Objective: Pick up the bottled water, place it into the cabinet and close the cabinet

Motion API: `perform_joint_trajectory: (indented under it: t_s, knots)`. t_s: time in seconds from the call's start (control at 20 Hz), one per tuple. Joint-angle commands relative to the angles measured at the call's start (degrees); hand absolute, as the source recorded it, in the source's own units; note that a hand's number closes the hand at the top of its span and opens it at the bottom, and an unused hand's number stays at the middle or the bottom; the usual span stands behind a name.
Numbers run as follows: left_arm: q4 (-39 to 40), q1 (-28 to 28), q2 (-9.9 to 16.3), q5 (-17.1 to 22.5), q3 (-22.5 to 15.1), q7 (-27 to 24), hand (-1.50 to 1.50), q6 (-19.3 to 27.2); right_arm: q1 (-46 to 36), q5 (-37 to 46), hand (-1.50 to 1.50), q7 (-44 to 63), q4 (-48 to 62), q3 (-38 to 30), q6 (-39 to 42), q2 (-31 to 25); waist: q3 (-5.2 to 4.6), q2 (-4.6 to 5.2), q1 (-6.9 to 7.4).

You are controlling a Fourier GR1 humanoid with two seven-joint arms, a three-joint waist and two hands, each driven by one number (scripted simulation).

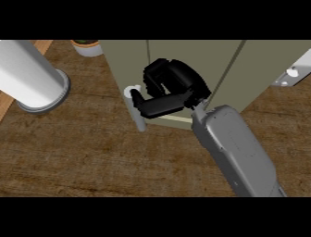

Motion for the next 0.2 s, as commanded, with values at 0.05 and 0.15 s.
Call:
perform_joint_trajectory:
  t_s: [0.05, 0.15]
  knots:
    - [-1.5, 0.8, -0.5, 0.0, 0.7, -1.2, -1.50, -2.3, -8.0, 1.2, 1.50, -4.9, 12.8, -7.7, -3.2, -1.7, 0.37, 1.09, -1.04]
    - [-1.2, 1.1, -1.0, -1.3, 0.8, -1.8, -1.50, -2.4, -9.9, 1.5, 1.50, -6.2, 14.7, -7.0, -4.6, -0.6, 0.32, 1.07, -0.75]
